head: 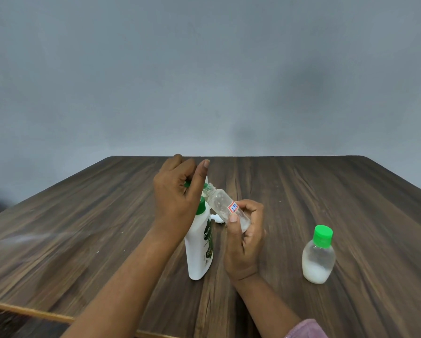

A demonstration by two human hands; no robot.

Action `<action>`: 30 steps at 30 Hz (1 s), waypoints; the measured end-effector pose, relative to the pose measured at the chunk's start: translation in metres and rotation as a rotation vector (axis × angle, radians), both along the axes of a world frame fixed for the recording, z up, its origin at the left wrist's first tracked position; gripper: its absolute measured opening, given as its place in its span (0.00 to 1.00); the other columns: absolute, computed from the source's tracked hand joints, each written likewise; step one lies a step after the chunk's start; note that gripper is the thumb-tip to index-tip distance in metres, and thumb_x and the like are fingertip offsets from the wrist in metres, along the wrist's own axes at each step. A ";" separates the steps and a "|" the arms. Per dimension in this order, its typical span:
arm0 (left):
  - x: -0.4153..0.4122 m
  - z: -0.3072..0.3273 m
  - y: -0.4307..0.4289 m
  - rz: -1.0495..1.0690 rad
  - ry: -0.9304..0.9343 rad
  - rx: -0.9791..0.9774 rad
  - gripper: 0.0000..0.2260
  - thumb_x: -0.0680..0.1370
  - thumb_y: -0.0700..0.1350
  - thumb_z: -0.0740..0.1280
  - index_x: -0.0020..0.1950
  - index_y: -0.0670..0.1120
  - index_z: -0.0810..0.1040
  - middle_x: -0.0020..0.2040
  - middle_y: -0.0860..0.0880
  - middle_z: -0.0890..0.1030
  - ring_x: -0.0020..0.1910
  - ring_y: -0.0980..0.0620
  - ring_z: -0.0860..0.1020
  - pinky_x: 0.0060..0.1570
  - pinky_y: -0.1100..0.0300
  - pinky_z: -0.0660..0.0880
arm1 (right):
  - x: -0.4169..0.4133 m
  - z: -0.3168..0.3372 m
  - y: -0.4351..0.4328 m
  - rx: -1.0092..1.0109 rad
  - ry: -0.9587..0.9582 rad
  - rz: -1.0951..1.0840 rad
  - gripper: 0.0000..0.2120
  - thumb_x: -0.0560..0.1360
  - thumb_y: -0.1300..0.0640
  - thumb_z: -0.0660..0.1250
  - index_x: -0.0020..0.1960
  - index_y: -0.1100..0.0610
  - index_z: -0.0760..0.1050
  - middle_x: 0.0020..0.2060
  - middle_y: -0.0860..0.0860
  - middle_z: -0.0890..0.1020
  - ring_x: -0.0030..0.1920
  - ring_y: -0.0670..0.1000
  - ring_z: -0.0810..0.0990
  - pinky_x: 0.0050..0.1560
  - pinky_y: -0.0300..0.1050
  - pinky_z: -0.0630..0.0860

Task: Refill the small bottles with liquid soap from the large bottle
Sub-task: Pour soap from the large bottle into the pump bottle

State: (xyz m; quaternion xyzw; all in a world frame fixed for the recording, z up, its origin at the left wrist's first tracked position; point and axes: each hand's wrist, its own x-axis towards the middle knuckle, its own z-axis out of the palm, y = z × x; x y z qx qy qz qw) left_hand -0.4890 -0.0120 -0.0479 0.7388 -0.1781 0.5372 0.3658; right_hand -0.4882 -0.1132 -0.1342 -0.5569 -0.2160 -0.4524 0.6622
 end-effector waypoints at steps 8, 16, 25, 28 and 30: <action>-0.003 -0.015 0.000 0.059 -0.040 -0.037 0.18 0.78 0.46 0.64 0.30 0.47 0.64 0.30 0.56 0.62 0.30 0.56 0.63 0.33 0.67 0.58 | 0.000 -0.001 0.000 0.012 0.008 -0.014 0.10 0.74 0.52 0.58 0.48 0.59 0.69 0.42 0.34 0.76 0.39 0.37 0.77 0.35 0.29 0.72; -0.002 0.005 -0.002 0.006 -0.037 0.028 0.18 0.79 0.45 0.62 0.30 0.49 0.63 0.28 0.55 0.61 0.29 0.55 0.63 0.32 0.64 0.57 | -0.002 0.002 -0.001 0.001 -0.004 0.000 0.09 0.74 0.53 0.58 0.50 0.56 0.68 0.43 0.33 0.75 0.39 0.37 0.76 0.35 0.30 0.72; -0.003 -0.021 -0.004 0.150 -0.045 -0.003 0.18 0.79 0.48 0.62 0.30 0.46 0.64 0.31 0.59 0.60 0.33 0.60 0.63 0.38 0.63 0.60 | -0.002 0.000 -0.001 0.022 0.010 -0.005 0.10 0.73 0.53 0.58 0.49 0.59 0.69 0.42 0.34 0.76 0.39 0.37 0.76 0.36 0.28 0.71; -0.004 -0.014 -0.005 0.137 -0.039 0.003 0.17 0.79 0.49 0.61 0.31 0.49 0.62 0.30 0.58 0.61 0.32 0.59 0.64 0.38 0.63 0.60 | -0.004 0.001 -0.001 0.009 -0.003 0.004 0.10 0.74 0.54 0.58 0.49 0.61 0.69 0.44 0.33 0.75 0.40 0.36 0.76 0.36 0.27 0.71; -0.004 -0.007 -0.004 0.134 -0.028 0.020 0.18 0.79 0.50 0.61 0.30 0.49 0.63 0.29 0.56 0.62 0.31 0.58 0.64 0.38 0.63 0.60 | -0.005 0.003 0.000 -0.005 -0.014 0.001 0.10 0.74 0.55 0.58 0.50 0.61 0.68 0.45 0.32 0.75 0.41 0.35 0.76 0.37 0.25 0.70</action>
